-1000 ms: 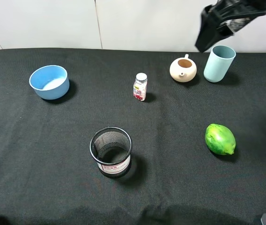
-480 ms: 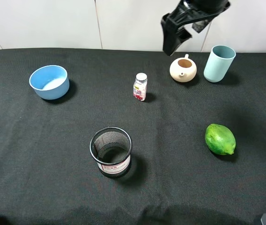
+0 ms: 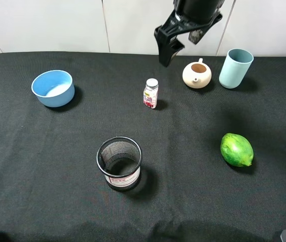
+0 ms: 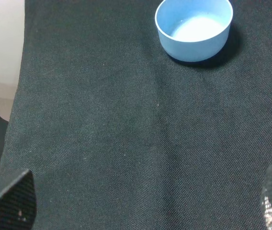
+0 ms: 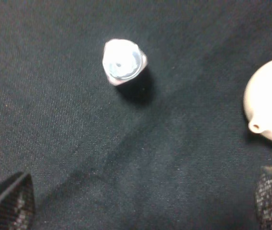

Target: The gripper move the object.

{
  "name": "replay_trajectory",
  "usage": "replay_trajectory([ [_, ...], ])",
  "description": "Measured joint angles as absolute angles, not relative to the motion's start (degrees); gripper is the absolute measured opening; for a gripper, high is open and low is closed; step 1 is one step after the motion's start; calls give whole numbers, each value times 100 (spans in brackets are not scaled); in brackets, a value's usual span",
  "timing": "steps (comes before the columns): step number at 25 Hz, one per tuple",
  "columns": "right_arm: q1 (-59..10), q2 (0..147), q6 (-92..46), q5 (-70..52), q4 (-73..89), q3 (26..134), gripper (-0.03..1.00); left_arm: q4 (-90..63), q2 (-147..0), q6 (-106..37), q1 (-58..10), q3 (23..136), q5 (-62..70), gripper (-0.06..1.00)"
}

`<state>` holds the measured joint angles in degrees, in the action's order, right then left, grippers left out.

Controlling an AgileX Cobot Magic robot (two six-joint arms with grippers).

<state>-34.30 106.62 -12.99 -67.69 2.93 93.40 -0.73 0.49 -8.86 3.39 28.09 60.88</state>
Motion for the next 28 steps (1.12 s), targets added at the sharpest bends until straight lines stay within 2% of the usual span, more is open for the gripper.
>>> replay_trajectory([
  [16,-3430,11882,-1364,-6762,743,10317,69,-73,49,-886,339,2809,6088,99],
  [28,-3430,12550,-1465,-6428,893,10381,69,-73,49,-886,339,2809,6088,99],
])
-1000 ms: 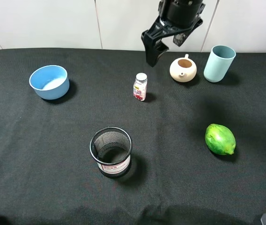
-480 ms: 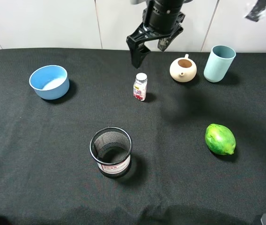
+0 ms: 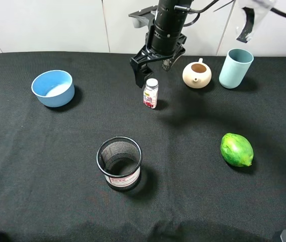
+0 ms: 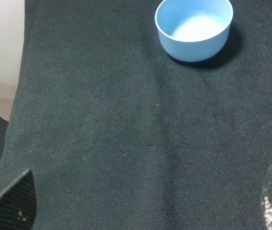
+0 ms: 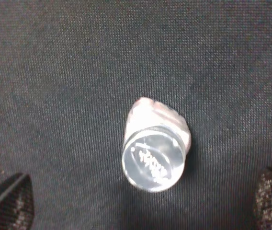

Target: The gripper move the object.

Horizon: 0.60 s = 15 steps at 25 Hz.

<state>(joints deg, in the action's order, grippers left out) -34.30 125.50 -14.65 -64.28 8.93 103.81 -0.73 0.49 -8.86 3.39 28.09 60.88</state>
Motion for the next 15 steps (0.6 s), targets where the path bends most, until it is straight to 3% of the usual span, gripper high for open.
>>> replay_trajectory([
  [15,-3430,13097,-1481,-6067,899,10396,69,-73,49,-886,339,2809,6088,99],
])
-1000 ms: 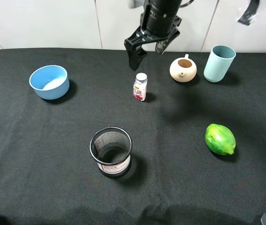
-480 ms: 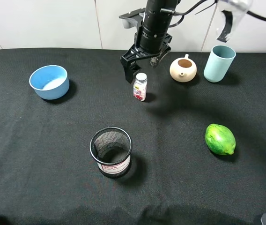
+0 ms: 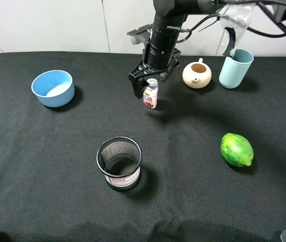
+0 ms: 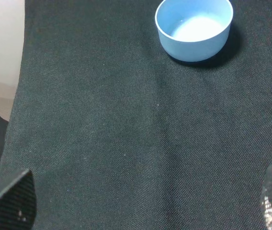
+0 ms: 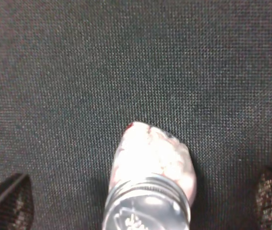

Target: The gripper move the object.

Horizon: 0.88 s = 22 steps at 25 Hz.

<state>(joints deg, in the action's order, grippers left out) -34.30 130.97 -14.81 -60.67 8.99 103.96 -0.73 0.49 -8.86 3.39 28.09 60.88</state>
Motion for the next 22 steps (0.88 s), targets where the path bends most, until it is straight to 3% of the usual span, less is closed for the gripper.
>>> replay_trajectory([
  [18,-3430,13439,-1481,-5945,880,10396,69,-73,49,-886,339,2809,6088,99],
  [22,-3430,13464,-1481,-5945,880,10396,57,-73,49,-886,339,2809,6088,99],
])
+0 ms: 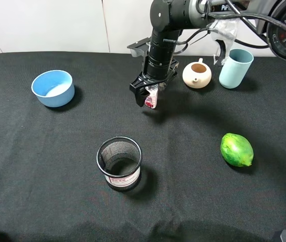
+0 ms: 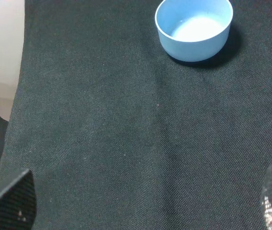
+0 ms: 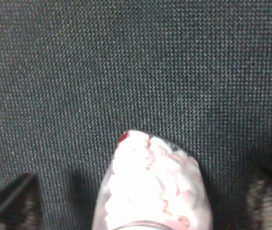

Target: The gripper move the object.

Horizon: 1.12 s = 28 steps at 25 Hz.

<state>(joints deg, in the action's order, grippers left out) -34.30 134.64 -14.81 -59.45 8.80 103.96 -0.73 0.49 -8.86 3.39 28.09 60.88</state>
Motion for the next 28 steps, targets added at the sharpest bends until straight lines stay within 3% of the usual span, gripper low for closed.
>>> replay_trajectory([
  [4,-3430,13511,-1481,-5952,873,10396,37,-73,49,-886,339,2809,6088,99],
  [6,-3430,13511,-1481,-5952,873,10396,32,-73,49,-886,339,2809,6088,99],
  [28,-3430,13511,-1313,-6428,824,10797,32,-73,49,-886,339,2809,6088,99],
])
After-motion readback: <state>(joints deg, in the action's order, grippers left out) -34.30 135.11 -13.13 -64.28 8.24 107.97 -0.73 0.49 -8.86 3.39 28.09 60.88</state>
